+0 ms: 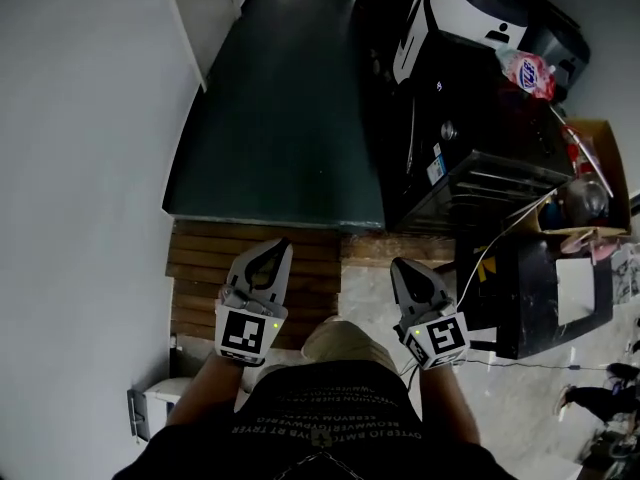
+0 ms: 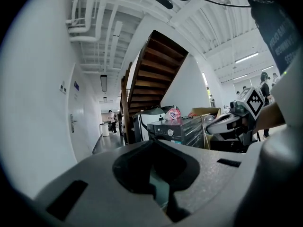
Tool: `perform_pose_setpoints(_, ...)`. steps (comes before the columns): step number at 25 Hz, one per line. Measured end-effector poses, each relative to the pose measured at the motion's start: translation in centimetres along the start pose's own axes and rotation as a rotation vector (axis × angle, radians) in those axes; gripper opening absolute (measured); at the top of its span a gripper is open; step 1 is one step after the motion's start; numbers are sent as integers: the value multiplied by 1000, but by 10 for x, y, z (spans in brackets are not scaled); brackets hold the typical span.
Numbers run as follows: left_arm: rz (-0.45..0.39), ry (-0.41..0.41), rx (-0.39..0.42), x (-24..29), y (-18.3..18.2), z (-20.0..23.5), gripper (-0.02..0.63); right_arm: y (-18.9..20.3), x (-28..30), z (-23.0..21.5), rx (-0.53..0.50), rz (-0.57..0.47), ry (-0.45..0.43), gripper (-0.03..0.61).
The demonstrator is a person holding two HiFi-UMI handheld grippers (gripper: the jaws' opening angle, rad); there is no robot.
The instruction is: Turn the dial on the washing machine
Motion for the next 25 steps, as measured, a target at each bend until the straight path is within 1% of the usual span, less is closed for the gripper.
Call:
perform_pose_setpoints(5, 14, -1, -5, 41, -44, 19, 3, -42, 22, -49, -1, -28, 4, -3)
perform_pose_setpoints(9, 62, 9, -33, 60, -55, 19, 3, -58, 19, -74, 23, -56, 20, -3)
perform_pose_setpoints(11, 69, 28, -36, 68, -62, 16, 3, -60, 15, -82, 53, -66, 36, -3)
perform_pose_setpoints(16, 50, 95, -18, 95, -82, 8, 3, -56, 10, -102, 96, -78, 70, -3)
perform_pose_setpoints(21, 60, 146, -20, 125, -83, 7, 3, -51, 15, -126, 135, -79, 125, -3)
perform_pose_setpoints(25, 68, 183, -35, 149, -75, 19, 3, -45, 32, -138, 159, -52, 157, -3)
Point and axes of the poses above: the fingertips, and each gripper's own axes: x forward along the fingers, z to its left, y out of its underside, the point moved 4 cm from there along -x, backward along the fingers, and after that the axes turned 9 degrees about y, right-handed, at the moved point
